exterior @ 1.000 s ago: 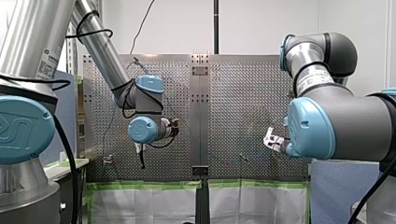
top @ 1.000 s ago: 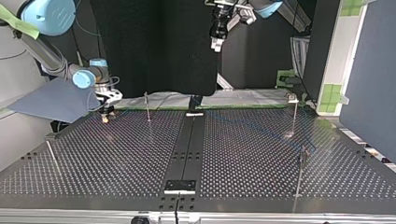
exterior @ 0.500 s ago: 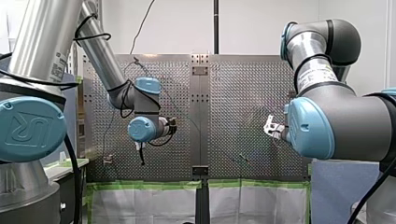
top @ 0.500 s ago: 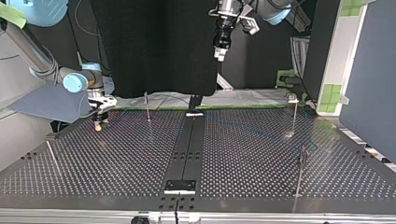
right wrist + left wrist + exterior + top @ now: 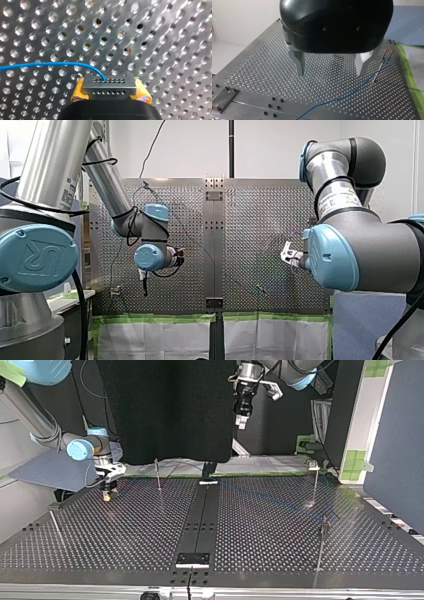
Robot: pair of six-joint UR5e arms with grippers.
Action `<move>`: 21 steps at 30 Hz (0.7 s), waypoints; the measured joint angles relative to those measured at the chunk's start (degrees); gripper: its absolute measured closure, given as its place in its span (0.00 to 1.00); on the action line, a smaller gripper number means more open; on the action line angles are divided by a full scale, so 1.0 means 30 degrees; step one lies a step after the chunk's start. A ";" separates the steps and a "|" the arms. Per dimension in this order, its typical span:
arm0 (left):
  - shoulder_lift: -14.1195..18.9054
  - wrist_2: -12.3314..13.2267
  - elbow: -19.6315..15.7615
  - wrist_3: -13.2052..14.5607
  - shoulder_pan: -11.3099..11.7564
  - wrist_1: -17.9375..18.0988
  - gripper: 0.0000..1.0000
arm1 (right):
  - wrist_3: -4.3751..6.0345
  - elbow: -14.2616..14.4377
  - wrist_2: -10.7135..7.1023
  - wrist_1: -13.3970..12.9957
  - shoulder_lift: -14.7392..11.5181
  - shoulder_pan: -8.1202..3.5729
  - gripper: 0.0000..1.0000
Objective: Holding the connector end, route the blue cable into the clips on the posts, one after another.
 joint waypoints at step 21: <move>0.0001 -0.0057 -0.0017 0.0325 0.0006 -0.0323 0.00 | -0.0012 0.0001 -0.0096 0.0055 -0.0071 0.0036 1.00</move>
